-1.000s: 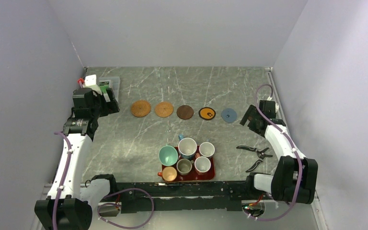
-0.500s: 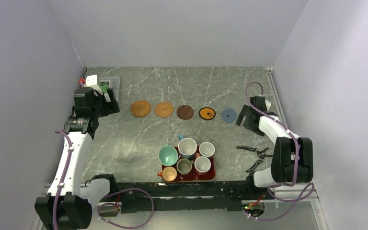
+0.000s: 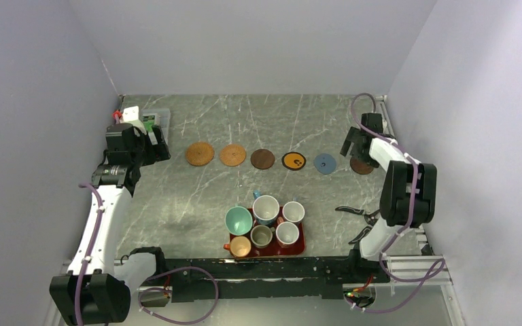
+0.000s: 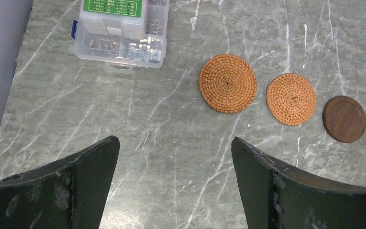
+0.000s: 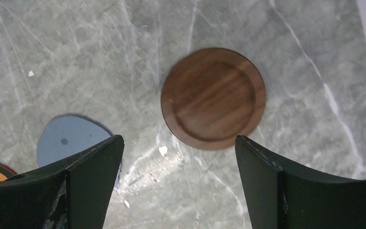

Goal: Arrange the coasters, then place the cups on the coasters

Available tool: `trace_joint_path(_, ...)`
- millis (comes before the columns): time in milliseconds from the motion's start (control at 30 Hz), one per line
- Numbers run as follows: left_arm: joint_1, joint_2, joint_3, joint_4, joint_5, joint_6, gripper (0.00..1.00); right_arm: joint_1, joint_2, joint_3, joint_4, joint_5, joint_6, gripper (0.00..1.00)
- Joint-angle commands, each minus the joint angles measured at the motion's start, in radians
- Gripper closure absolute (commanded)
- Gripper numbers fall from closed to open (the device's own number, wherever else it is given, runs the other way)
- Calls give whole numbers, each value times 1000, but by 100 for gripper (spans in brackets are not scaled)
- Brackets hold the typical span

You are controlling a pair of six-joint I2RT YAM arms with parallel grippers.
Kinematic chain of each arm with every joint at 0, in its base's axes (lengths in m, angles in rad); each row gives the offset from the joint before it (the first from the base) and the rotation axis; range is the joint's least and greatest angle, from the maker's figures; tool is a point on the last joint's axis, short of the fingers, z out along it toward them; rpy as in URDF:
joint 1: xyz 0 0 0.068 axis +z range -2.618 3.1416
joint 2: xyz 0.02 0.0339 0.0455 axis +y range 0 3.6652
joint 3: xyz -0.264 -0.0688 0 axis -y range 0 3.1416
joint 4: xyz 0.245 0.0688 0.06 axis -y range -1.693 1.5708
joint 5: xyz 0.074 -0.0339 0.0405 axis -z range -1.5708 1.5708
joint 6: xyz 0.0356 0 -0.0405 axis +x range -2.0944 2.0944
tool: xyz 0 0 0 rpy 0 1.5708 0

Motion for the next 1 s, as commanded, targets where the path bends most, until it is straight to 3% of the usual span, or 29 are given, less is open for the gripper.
trace_joint_path(0, 5, -2, 21, 10, -10, -6, 6, -6, 62, 85, -5, -76, -44, 11)
trace_joint_path(167, 5, 0, 21, 10, -10, -7, 6, -5, 126, 112, -13, -132, -52, 24)
trace_joint_path(367, 6, 6, 23, 9, -6, -7, 6, -5, 171, 128, -24, -183, -71, 29)
trace_joint_path(967, 5, 8, 22, 11, 7, -12, 6, -3, 149, 79, -68, -323, -65, 34)
